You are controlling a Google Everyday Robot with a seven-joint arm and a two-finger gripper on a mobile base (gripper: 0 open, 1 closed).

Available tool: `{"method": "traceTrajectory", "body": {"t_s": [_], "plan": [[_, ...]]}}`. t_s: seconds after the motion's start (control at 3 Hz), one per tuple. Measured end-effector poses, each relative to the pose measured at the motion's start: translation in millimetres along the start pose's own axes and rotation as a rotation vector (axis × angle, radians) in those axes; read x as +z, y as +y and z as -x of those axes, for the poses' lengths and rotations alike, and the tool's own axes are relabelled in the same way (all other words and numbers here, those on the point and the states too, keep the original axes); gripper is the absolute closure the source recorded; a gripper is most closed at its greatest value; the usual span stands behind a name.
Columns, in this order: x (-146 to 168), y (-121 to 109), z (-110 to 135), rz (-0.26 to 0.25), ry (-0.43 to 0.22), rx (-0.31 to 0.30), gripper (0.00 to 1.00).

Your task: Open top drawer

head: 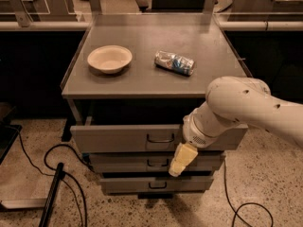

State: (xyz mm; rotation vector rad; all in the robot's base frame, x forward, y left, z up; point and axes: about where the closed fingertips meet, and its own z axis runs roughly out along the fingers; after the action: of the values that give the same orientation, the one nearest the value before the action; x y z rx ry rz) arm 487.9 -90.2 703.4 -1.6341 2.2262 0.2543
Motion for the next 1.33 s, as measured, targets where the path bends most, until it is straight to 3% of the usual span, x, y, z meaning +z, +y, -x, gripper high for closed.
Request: {"method": "traceTrajectory", "body": {"t_s": [0.67,1.33], "plan": [[34.2,-9.8,-11.5,0.026,0.053,-0.003,0.00],[42.2,-0.8,-18.2,0.063,0.086,-0.016,0.00]]}}
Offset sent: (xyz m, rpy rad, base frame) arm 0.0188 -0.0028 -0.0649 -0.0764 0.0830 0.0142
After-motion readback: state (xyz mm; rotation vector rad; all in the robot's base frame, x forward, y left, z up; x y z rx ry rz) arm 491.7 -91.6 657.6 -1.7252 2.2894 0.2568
